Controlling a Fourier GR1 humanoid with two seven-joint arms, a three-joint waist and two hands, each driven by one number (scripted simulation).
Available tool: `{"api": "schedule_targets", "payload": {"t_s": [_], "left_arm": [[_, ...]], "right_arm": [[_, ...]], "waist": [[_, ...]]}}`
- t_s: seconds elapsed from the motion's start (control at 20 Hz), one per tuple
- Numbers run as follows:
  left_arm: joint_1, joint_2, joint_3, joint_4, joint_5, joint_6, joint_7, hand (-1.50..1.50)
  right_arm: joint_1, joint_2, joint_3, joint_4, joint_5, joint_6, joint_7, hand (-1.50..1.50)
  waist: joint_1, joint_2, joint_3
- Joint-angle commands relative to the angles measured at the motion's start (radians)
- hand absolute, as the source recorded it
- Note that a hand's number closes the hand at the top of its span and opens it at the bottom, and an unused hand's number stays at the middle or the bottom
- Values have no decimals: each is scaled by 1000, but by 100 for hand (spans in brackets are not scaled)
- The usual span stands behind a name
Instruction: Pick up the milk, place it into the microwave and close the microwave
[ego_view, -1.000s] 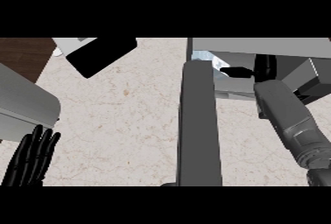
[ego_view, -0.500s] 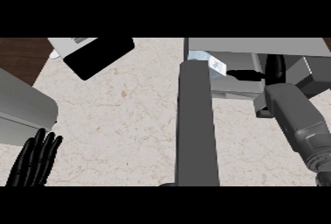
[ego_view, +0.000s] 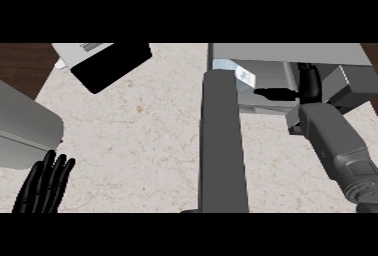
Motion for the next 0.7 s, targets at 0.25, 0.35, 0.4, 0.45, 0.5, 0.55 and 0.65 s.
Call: {"api": "schedule_targets", "payload": {"t_s": [0.25,0.35,0.4,0.45,0.5,0.55,0.65], "left_arm": [[3,3,-9,-11,-2,-2,13,-150],[-27,-10,-1,-2,-5,18,35,-150],[0,-17,-31,-21,-36,25,15,-150],[-19,-18,-17,28,-14,18,19,-150],[-58,-25,-49,54,-48,52,10,-150],[20,11,16,-27,26,2,23,-150],[54,-5,-36,11,-20,6,-21,-150]], "right_arm": [[146,-1,-7,-8,-32,157,-14,-150],[199,76,14,-11,-16,103,-51,-150],[206,54,12,-32,-27,153,-26,-150],[203,47,2,-19,-34,170,-37,-150],[233,48,17,-28,-25,190,-46,-150],[261,68,11,-25,-34,195,-67,-150],[301,130,15,-36,-35,147,-91,-150]], "waist": [[-42,-5,9],[-45,-5,9],[-51,-10,8],[-39,-3,9],[-51,-5,9],[-40,-6,9],[-41,-7,9]]}}
